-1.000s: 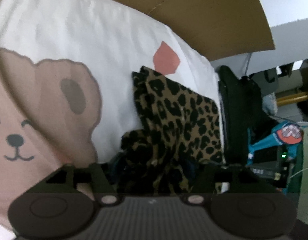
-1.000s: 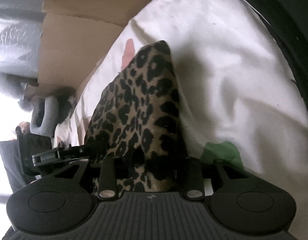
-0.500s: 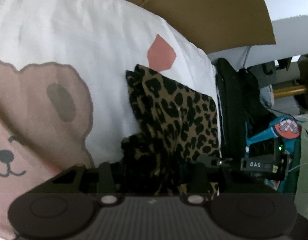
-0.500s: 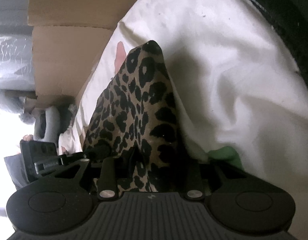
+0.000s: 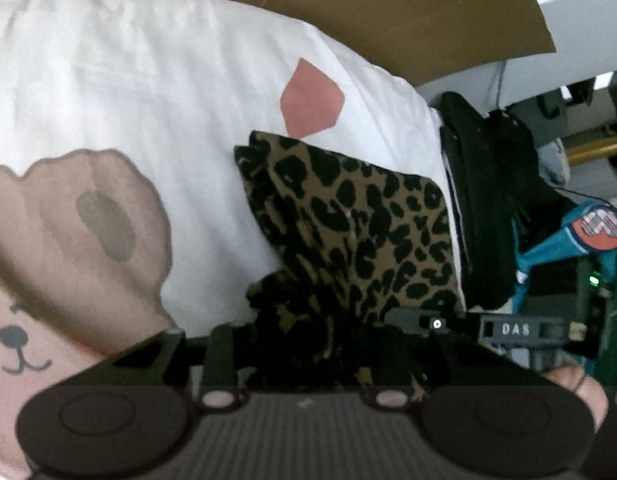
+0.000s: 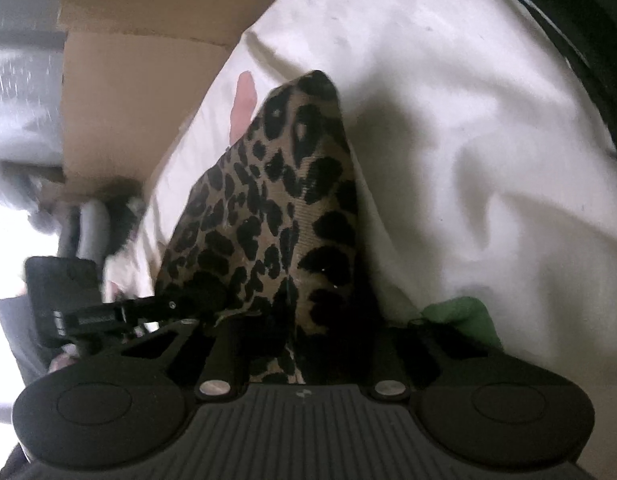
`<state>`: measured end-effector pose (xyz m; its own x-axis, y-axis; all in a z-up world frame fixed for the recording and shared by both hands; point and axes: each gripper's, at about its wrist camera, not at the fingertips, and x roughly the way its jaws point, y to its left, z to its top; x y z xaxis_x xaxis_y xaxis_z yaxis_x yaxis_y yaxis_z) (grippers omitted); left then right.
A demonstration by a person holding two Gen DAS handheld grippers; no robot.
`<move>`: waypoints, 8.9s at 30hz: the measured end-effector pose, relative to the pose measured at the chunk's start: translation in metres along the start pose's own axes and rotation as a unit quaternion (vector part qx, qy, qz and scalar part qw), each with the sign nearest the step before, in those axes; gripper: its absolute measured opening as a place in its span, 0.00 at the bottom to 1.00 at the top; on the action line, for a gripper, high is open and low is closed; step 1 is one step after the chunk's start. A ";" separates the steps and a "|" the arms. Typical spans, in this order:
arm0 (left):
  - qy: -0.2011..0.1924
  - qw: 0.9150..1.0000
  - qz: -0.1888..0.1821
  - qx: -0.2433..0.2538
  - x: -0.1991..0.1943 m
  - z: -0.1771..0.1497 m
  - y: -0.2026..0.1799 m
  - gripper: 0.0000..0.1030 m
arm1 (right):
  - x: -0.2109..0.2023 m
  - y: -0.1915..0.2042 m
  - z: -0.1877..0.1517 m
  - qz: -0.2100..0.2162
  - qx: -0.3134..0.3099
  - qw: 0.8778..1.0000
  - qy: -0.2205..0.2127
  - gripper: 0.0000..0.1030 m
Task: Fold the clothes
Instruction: 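Lift the gathered skirt up off the sheet with both grippers, then carry the held leopard-print skirt with both grippers toward the clothes pile, then lower the folded skirt with both grippers onto the dark clothes pile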
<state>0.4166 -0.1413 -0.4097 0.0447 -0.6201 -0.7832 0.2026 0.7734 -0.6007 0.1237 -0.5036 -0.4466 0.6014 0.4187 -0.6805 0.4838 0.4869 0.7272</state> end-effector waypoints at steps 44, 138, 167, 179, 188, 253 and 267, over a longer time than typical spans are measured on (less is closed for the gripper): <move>-0.219 0.959 0.175 0.047 -0.195 -0.092 -0.196 0.28 | -0.151 0.203 -0.064 -0.082 -0.240 0.958 -0.131 0.04; -0.267 0.949 0.043 0.164 -0.169 -0.076 -0.510 0.28 | -0.549 0.217 -0.035 -0.162 -0.311 0.888 -0.297 0.05; -0.146 0.982 0.054 0.102 0.029 0.034 -0.376 0.28 | -0.350 0.046 0.106 -0.201 -0.234 0.931 -0.194 0.05; -0.134 0.985 0.053 0.091 0.087 0.082 -0.316 0.28 | -0.280 0.002 0.161 -0.193 -0.240 0.935 -0.174 0.05; -0.131 0.985 0.055 0.100 0.119 0.101 -0.288 0.28 | -0.238 -0.019 0.186 -0.197 -0.257 0.932 -0.161 0.05; -0.134 0.964 0.110 0.202 0.122 0.038 -0.297 0.35 | -0.229 -0.063 0.086 -0.185 -0.247 0.924 -0.227 0.38; -0.144 0.971 0.120 0.151 0.114 -0.005 -0.264 0.52 | -0.217 -0.098 0.043 -0.224 -0.237 0.928 -0.183 0.38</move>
<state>0.3635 -0.4160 -0.3413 0.3889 -0.4720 -0.7912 0.4289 0.8528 -0.2979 -0.0262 -0.6749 -0.3662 0.6249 -0.1528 -0.7656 0.4561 0.8673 0.1992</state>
